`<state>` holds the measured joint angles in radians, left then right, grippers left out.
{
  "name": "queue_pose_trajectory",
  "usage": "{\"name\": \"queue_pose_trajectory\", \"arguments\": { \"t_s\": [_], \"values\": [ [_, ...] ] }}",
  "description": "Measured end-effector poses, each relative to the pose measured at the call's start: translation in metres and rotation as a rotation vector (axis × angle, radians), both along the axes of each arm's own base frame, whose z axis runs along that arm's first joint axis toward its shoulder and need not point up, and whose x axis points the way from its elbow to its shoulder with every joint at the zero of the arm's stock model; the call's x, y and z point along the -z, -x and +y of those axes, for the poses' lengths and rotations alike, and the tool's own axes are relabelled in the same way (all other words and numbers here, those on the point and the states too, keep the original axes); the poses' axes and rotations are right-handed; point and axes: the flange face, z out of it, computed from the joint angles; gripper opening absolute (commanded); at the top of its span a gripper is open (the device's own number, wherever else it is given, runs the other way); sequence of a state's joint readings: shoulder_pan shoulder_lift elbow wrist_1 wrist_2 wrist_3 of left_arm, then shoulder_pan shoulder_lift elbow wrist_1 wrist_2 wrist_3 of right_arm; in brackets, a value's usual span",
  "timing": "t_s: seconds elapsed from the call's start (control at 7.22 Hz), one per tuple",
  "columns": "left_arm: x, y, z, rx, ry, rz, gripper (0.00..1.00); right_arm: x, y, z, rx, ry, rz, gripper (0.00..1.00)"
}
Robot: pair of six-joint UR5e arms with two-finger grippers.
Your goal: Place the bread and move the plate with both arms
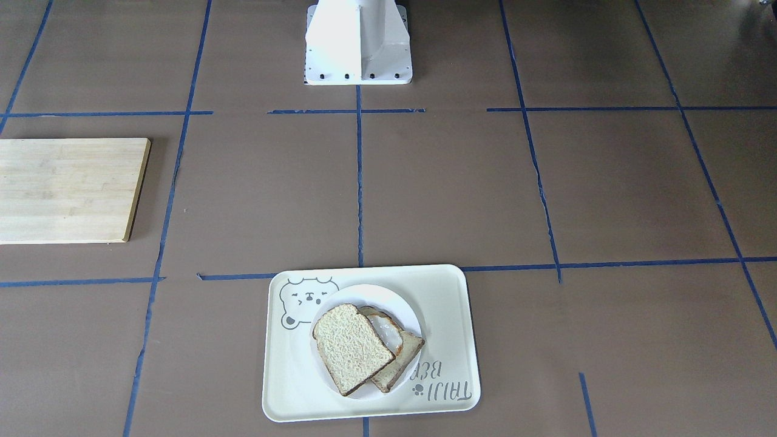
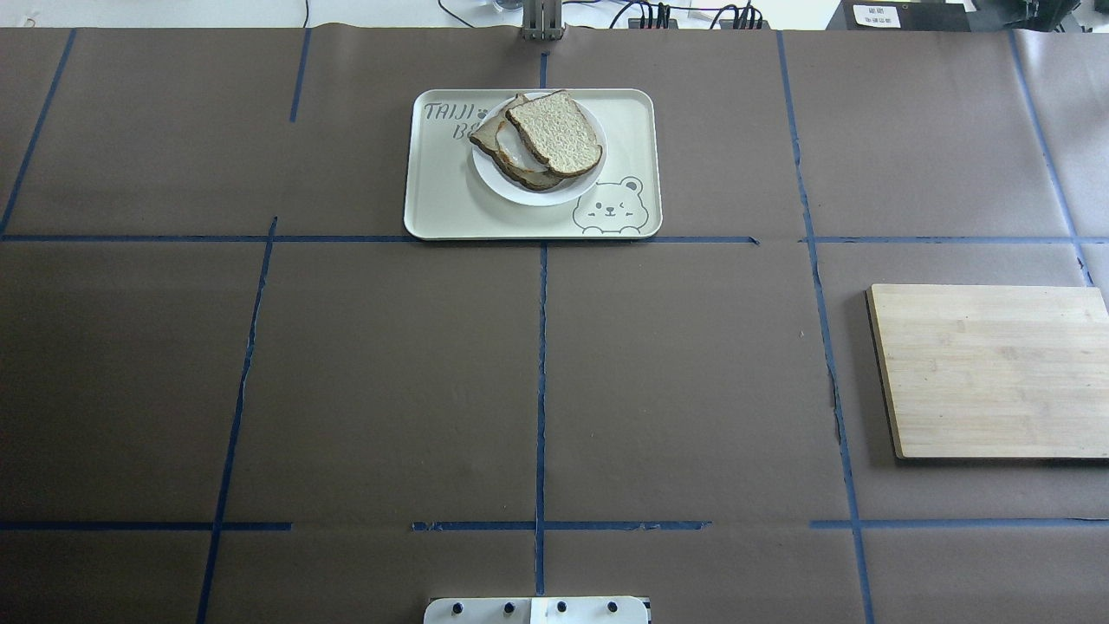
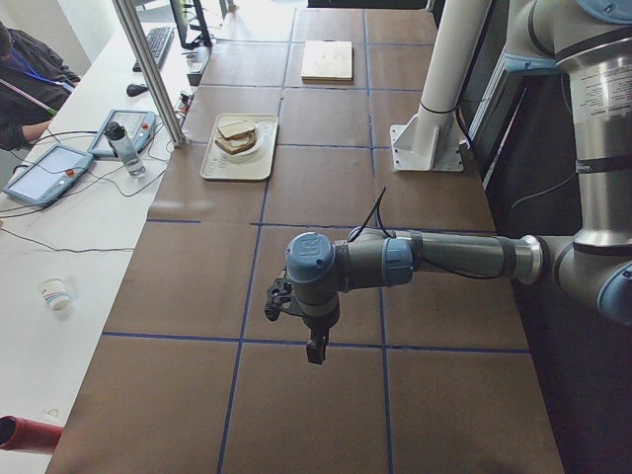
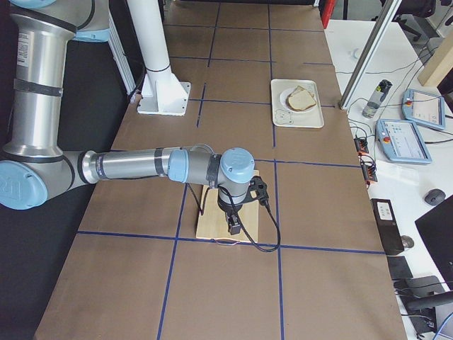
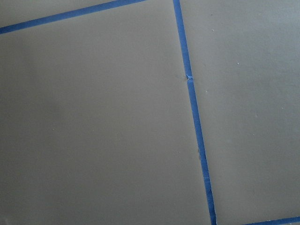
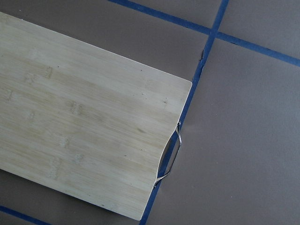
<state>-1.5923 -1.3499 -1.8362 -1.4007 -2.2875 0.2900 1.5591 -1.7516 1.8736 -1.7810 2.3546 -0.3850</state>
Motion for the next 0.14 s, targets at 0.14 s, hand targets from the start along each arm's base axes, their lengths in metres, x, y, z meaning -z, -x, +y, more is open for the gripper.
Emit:
{"name": "queue_pose_trajectory", "arguments": {
  "t_s": [0.14],
  "values": [
    [0.0000, -0.0002, 0.0000, 0.000, 0.000, 0.001, 1.00, -0.0002, 0.0004, 0.0000, 0.001, 0.000, 0.000, 1.00]
  ]
}}
